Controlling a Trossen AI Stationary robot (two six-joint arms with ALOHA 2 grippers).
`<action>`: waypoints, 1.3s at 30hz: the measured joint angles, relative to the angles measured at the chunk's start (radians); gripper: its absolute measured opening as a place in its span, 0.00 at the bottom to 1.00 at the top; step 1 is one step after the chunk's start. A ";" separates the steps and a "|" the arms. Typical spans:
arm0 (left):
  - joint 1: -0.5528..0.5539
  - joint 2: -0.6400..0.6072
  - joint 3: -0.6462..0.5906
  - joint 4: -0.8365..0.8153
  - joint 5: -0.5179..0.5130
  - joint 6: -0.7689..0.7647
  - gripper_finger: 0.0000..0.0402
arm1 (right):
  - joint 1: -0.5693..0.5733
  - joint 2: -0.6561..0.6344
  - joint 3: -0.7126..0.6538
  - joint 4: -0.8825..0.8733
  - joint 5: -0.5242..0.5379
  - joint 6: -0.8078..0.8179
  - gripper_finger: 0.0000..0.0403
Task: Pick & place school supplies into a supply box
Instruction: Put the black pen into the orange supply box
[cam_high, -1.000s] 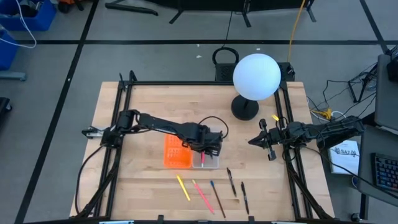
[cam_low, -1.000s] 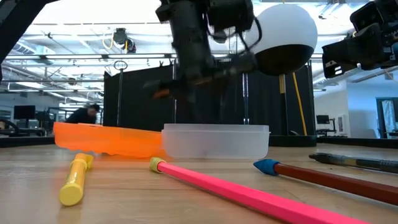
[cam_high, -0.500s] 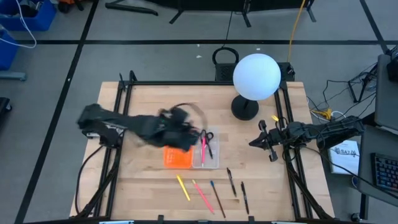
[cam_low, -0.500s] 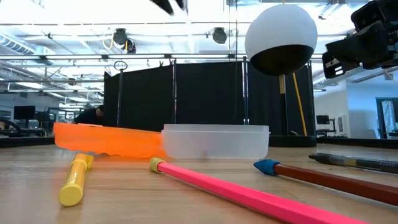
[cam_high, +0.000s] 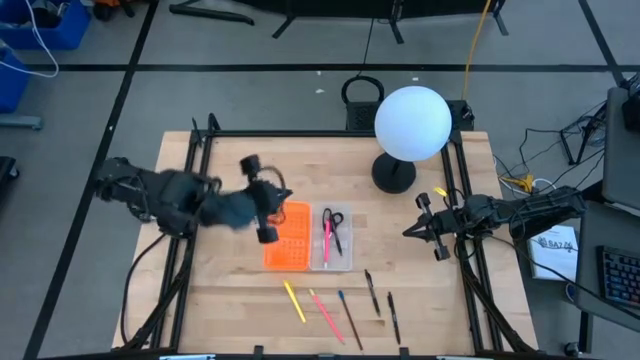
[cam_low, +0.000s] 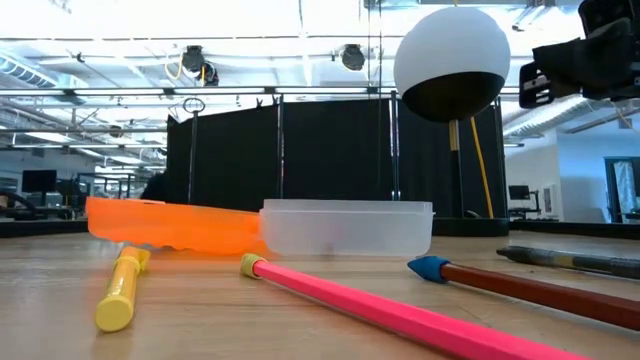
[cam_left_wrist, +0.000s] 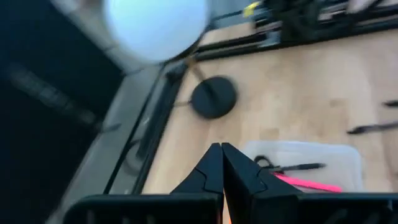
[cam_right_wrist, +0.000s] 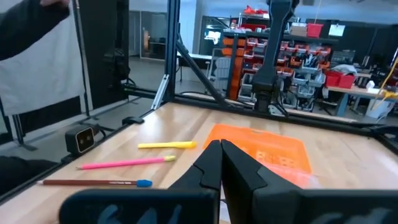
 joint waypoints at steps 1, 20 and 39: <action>0.038 -0.029 -0.034 0.053 0.070 0.067 0.01 | 0.000 0.000 0.000 0.000 0.000 -0.004 0.00; 0.381 -0.795 -1.147 0.977 0.634 0.091 0.00 | 0.000 0.000 0.000 0.011 0.003 -0.164 0.00; 0.292 -1.285 -1.503 0.978 0.645 0.215 0.00 | 0.000 0.026 -0.001 0.028 0.286 0.013 0.00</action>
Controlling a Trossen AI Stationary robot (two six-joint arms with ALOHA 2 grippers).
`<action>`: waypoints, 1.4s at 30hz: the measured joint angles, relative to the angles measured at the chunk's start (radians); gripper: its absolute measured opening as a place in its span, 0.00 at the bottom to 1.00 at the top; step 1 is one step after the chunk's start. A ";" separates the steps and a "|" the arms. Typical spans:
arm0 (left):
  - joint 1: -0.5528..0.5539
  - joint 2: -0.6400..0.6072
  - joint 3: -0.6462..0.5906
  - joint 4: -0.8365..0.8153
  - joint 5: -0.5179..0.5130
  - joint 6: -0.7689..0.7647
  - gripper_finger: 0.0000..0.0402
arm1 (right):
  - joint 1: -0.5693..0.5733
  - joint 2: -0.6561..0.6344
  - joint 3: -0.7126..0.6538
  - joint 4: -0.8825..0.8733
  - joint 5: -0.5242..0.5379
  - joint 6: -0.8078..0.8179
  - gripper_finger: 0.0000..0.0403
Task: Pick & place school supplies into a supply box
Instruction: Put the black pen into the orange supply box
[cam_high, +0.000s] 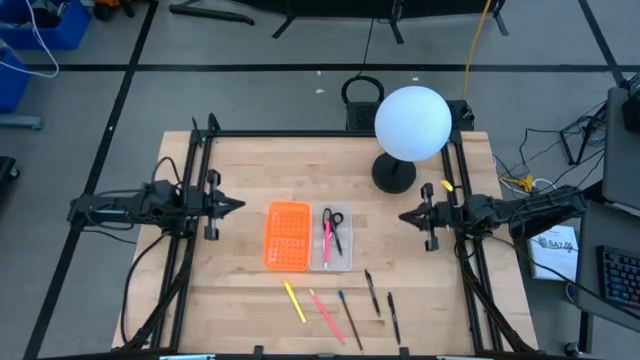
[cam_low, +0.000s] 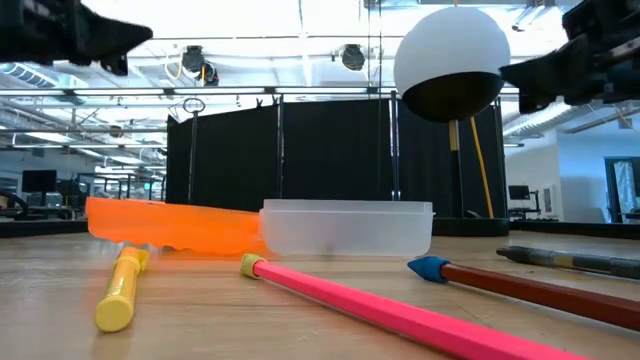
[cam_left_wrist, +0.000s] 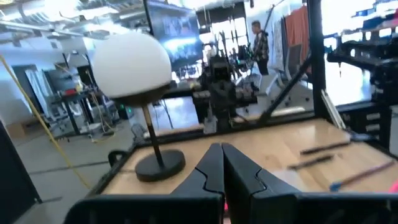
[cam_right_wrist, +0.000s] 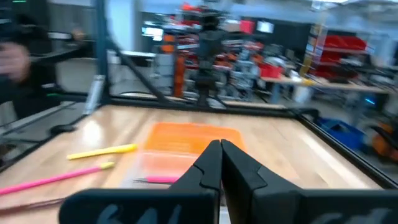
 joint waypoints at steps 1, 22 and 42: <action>0.000 -0.005 -0.014 -0.005 0.001 -0.002 0.01 | 0.000 0.008 0.000 0.001 0.031 0.011 0.00; 0.000 -0.010 -0.082 -0.046 0.000 -0.131 0.07 | 0.349 0.859 0.713 -0.410 0.409 0.427 0.00; 0.000 -0.010 -0.082 -0.121 -0.110 -0.001 0.09 | 0.560 1.775 1.760 -1.401 -0.126 1.718 0.00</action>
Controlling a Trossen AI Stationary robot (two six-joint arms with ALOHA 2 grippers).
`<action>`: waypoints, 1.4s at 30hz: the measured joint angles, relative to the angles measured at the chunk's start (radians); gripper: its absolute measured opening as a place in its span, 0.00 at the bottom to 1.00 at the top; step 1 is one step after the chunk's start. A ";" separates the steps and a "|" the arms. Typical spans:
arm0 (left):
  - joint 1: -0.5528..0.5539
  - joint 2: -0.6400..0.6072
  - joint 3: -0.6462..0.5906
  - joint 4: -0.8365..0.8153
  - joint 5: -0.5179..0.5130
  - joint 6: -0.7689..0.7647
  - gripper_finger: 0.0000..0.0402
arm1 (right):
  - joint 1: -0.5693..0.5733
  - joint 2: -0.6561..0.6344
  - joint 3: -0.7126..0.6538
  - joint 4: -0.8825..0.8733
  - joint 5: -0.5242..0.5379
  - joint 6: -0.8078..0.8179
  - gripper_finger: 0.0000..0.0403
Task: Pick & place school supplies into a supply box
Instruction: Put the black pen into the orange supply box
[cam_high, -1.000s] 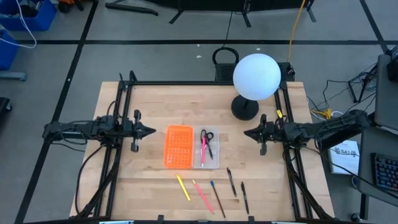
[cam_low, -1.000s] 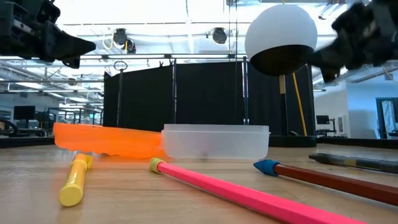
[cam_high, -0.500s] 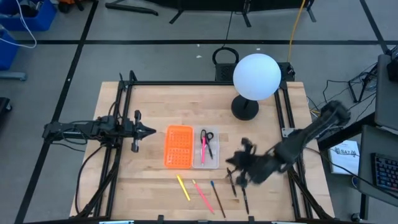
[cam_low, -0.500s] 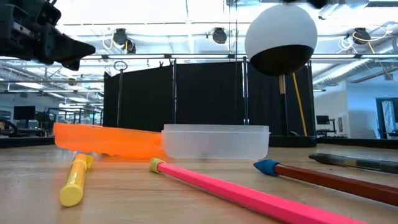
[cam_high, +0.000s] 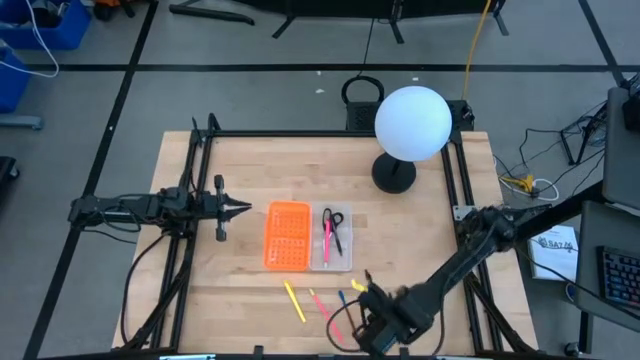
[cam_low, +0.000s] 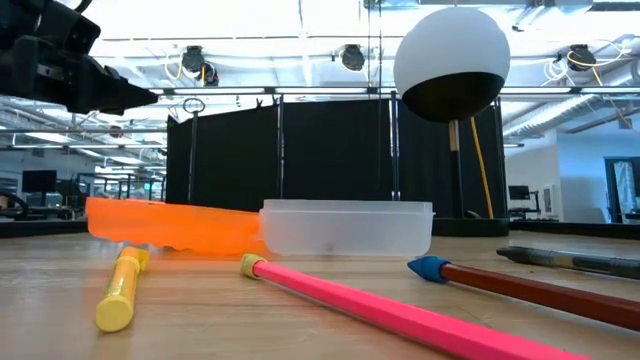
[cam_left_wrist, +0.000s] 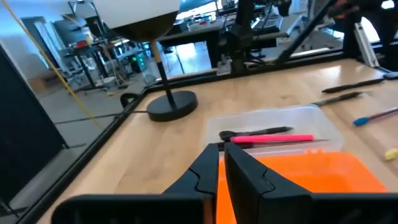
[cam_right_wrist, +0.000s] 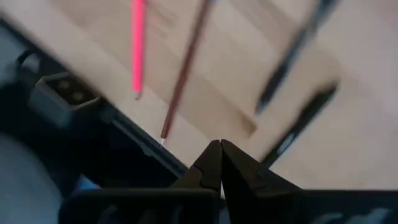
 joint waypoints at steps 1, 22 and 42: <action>0.000 0.000 0.000 0.005 -0.003 0.000 0.10 | 0.014 0.007 -0.008 0.005 0.000 0.088 0.00; 0.001 0.000 0.000 0.071 0.005 -0.077 0.03 | 0.114 0.021 -0.280 0.139 -0.012 0.442 0.39; 0.001 0.000 0.000 0.042 0.005 -0.131 0.11 | 0.082 0.014 -0.567 0.377 -0.106 0.324 0.23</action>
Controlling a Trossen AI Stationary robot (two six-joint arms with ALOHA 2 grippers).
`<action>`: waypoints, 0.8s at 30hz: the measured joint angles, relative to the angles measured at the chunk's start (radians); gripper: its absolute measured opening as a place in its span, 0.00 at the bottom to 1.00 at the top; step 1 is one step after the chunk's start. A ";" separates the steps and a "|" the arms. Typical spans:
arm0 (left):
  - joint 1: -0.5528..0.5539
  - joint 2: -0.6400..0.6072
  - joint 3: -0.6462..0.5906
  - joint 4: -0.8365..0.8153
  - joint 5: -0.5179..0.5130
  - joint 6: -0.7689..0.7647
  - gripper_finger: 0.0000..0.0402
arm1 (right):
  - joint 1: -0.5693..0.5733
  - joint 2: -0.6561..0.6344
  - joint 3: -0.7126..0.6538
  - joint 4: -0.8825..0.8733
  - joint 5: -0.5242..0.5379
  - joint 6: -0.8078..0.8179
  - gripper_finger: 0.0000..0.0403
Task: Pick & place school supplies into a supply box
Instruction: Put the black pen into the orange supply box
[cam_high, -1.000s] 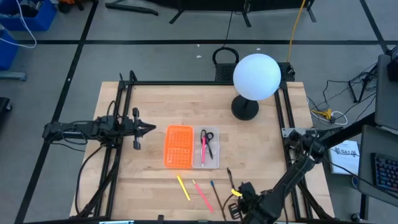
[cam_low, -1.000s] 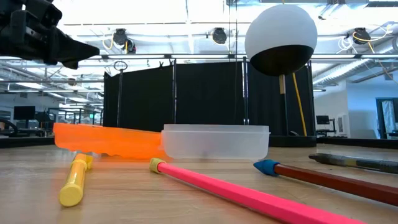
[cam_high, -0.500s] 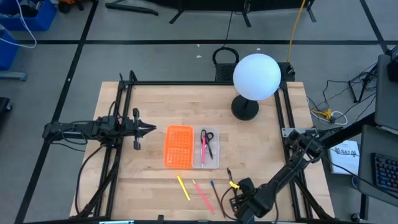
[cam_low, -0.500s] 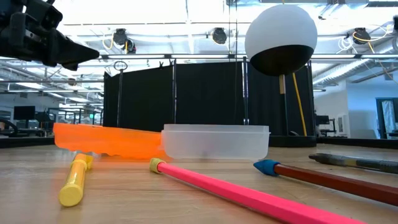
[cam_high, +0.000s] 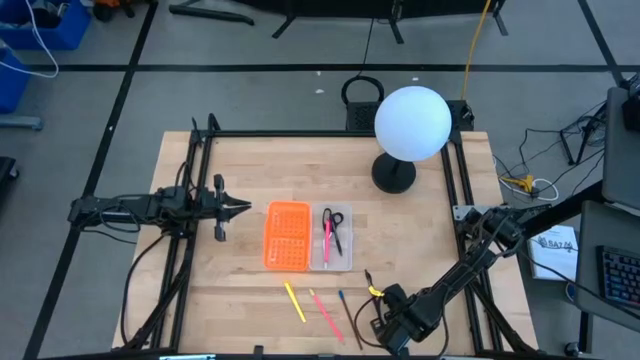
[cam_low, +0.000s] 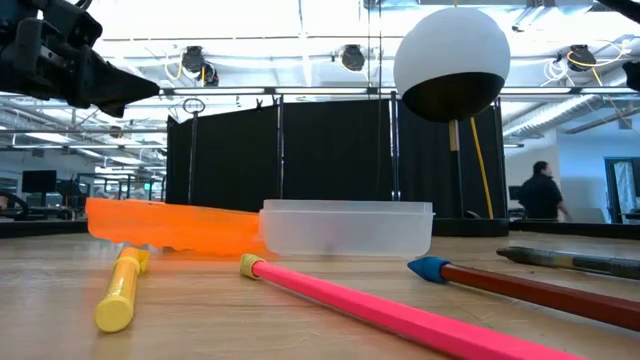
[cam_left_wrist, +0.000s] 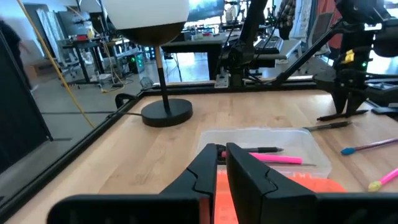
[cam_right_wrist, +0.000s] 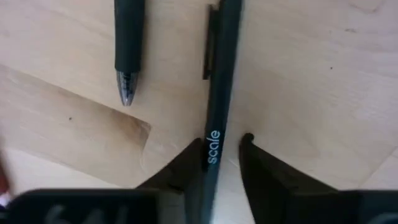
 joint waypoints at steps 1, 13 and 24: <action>0.000 0.000 0.000 -0.001 0.000 -0.007 0.11 | 0.000 0.000 -0.005 0.003 -0.001 -0.011 0.20; 0.000 0.000 0.000 -0.003 0.000 -0.032 0.11 | 0.004 -0.062 -0.010 0.014 0.067 -0.069 0.07; -0.001 0.000 0.000 -0.037 0.001 -0.050 0.11 | 0.009 -0.291 -0.016 -0.050 0.379 -0.091 0.05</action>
